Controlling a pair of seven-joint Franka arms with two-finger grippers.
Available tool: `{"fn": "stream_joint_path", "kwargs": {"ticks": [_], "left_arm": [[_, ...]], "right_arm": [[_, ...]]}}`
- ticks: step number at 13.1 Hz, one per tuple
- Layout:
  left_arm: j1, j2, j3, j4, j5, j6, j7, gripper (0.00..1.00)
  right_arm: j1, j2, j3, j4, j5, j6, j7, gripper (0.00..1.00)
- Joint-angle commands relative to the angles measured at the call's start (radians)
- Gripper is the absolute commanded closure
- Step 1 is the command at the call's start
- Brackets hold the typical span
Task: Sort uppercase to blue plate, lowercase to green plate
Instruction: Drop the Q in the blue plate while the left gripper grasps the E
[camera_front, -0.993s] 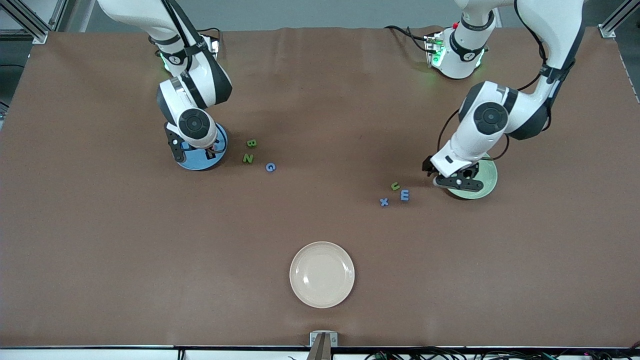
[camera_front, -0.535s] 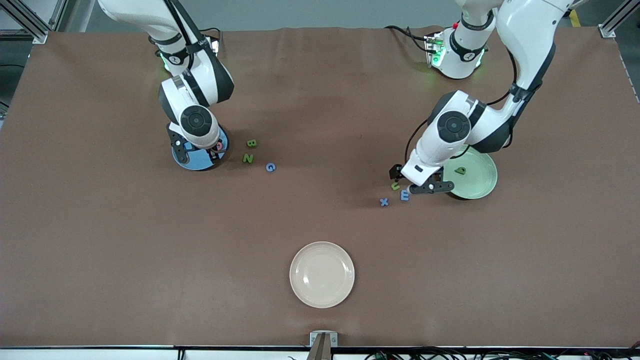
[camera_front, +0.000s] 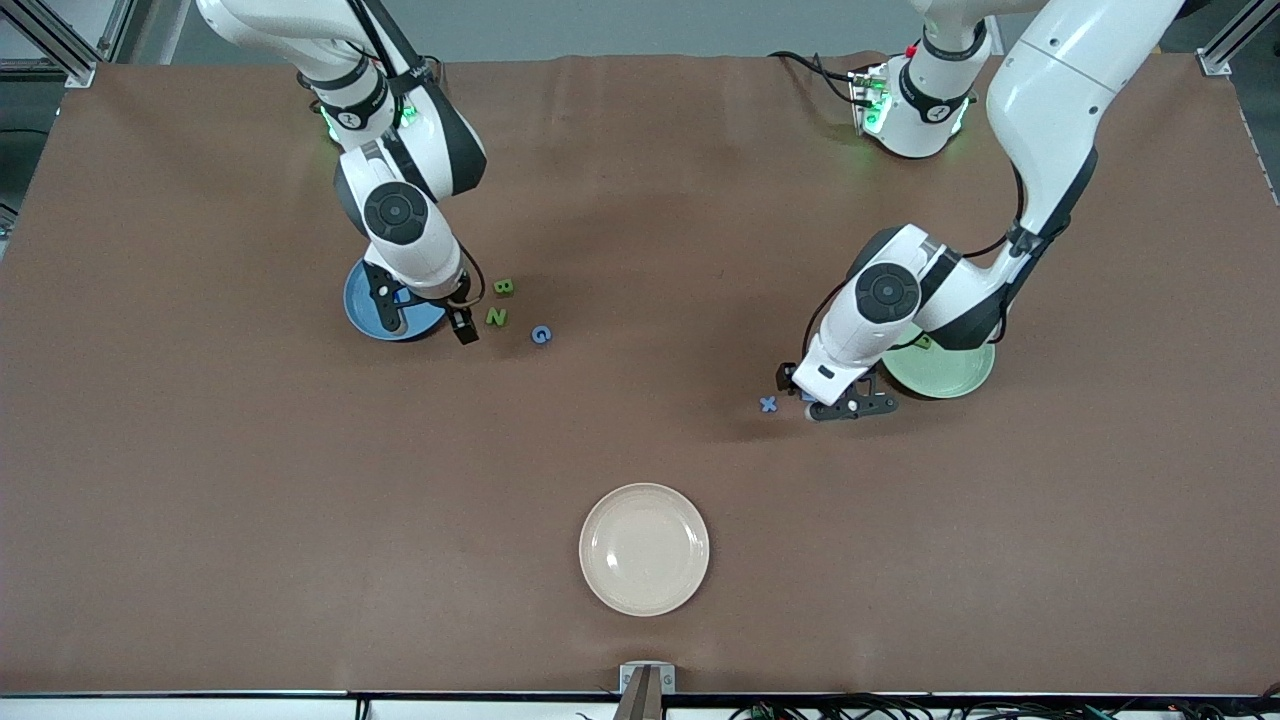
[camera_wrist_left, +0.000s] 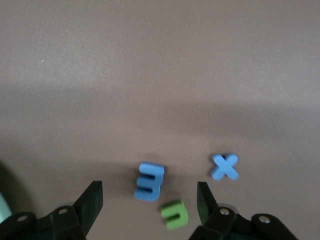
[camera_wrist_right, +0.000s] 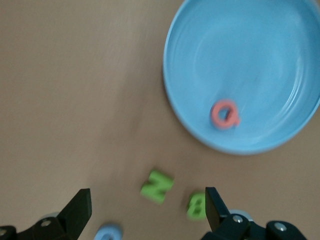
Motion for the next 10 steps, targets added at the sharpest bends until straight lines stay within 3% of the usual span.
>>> {"fn": "stream_joint_path", "kwargs": {"ticks": [1,5,10], "left_arm": [[-0.002,0.044,-0.003,0.043,0.044,-0.002,-0.031,0.28],[0.0,0.073,-0.001,0.058,0.07,-0.002,-0.031,0.34],[0.0,0.077,-0.001,0.049,0.09,-0.006,-0.028,0.44]], "right_arm": [[0.045,0.046,-0.003,0.079,0.057,-0.001,0.064,0.0],[0.078,0.201,-0.003,0.208,0.057,0.012,0.144,0.0],[0.101,0.264,-0.003,0.219,0.059,0.083,0.181,0.0]]}}
